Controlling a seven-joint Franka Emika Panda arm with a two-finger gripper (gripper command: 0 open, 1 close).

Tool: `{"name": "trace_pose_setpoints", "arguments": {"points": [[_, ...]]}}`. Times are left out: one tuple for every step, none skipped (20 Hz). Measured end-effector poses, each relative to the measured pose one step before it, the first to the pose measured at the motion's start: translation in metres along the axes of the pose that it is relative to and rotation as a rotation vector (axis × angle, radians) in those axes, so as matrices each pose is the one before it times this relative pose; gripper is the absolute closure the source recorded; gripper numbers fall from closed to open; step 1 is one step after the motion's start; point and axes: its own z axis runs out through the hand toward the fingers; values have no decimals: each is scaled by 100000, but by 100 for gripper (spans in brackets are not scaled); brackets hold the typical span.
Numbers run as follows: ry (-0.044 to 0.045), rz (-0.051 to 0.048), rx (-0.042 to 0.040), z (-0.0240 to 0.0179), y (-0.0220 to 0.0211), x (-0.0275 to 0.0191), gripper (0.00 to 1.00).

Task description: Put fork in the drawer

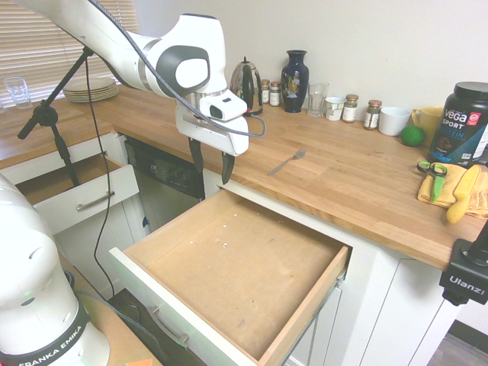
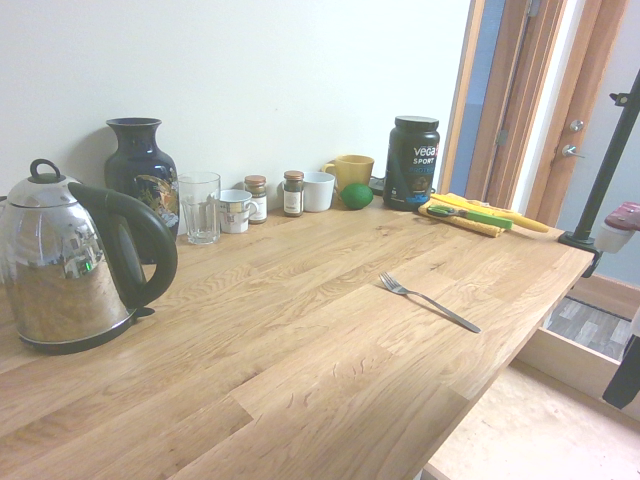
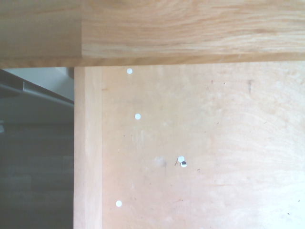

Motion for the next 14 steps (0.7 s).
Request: {"name": "trace_pose_setpoints", "arguments": {"points": [[-32,4,-25,18,0,0,0],[31,56,72,10,-15,33,0],[546,223,320,-99,-96,293,0],[1055,561,618,-411,-320,800,0],[907,814,656,-446,-418,1064,0],[672,939,585,-329,-560,1254,0],[331,1093,277,-81,-620,1424,0],[249,803,101,-15,-637,1334,0],[165,414,-41,77,-723,1192,0],[56,327,-176,157,-761,1159,0],[-180,360,-269,83,-740,1058,0],[-43,365,7,-41,-761,1000,0],[-48,328,-3,-60,-766,982,0],[-31,291,-24,-83,-736,921,0]]}}
